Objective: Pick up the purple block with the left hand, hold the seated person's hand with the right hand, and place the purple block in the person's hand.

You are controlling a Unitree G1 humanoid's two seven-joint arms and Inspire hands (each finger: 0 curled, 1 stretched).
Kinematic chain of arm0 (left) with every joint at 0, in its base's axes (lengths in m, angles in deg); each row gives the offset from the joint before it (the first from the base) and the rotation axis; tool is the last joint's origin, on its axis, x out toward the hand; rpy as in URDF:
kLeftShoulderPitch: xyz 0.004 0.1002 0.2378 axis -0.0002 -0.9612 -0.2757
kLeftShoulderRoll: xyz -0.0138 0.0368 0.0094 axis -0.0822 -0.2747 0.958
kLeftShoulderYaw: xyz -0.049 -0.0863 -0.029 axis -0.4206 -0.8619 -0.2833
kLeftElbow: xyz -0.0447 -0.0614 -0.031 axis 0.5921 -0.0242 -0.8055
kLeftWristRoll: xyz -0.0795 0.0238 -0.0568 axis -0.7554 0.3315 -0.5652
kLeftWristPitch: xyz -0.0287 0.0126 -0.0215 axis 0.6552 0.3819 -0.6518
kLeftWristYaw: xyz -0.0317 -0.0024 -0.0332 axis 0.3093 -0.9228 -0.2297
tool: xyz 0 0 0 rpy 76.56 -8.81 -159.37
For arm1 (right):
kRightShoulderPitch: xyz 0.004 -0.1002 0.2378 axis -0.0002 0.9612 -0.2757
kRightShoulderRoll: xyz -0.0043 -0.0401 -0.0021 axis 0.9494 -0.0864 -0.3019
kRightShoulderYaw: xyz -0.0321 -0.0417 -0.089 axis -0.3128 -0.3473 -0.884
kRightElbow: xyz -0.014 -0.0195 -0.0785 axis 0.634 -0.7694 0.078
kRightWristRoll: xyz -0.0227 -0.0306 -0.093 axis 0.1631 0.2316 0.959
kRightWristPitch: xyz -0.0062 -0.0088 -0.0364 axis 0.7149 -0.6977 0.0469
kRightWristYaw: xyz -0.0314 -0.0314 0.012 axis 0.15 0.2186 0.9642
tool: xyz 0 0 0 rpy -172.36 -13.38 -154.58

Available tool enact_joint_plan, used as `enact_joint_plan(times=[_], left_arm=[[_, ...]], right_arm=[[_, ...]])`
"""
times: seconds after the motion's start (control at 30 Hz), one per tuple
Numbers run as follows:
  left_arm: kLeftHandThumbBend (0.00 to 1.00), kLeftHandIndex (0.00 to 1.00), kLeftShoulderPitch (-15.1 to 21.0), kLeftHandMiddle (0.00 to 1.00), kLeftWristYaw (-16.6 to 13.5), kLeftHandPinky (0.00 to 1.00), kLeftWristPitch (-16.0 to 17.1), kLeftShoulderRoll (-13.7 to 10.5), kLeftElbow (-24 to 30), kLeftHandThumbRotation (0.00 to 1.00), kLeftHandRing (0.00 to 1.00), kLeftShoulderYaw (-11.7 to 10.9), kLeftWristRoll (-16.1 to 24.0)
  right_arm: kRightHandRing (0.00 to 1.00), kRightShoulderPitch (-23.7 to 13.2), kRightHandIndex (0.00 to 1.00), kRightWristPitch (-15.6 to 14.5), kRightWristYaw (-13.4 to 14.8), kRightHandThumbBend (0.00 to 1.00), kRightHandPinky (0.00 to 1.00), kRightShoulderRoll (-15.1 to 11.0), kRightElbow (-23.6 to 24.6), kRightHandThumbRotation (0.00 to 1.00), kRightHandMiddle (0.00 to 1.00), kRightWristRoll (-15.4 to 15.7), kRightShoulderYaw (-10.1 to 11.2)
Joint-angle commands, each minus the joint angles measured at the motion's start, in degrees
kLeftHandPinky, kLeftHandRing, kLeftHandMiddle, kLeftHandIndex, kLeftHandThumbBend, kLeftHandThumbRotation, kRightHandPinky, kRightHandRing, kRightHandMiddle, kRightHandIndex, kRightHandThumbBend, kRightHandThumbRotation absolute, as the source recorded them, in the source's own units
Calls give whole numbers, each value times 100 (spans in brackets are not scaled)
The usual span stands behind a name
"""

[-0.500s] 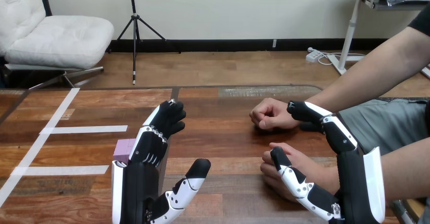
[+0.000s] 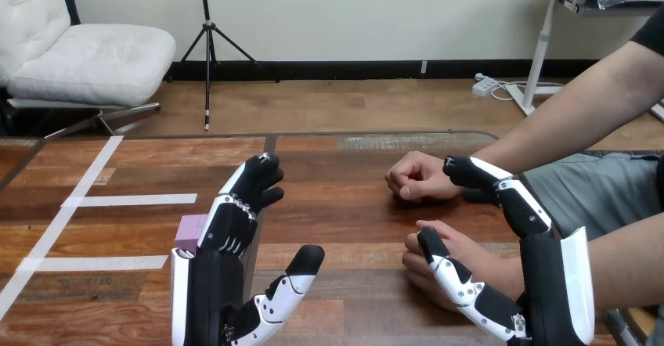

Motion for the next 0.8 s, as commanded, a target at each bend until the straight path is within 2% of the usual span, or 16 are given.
enact_joint_plan(times=[0.0, 0.33, 0.5, 0.77], left_arm=[[66, 84, 325, 86, -109, 80, 144, 460, 65, 43, 84, -171, 169], [68, 87, 401, 91, -446, 84, 137, 505, 63, 46, 90, -431, 490], [70, 92, 538, 96, -692, 93, 197, 444, 74, 46, 96, -709, 648], [70, 94, 603, 98, -990, 96, 246, 438, 151, 47, 98, -960, 1047]], right_arm=[[73, -296, 74, 2, 37, 48, 67, 44, 251, 23, 74, 37, 31], [73, -292, 74, 2, 58, 48, 67, 47, 246, 24, 74, 64, 42], [73, -307, 74, 51, 66, 48, 67, 29, 197, 22, 74, 54, 47], [73, -314, 74, 53, 81, 48, 67, 41, 188, 21, 74, 54, 45]])
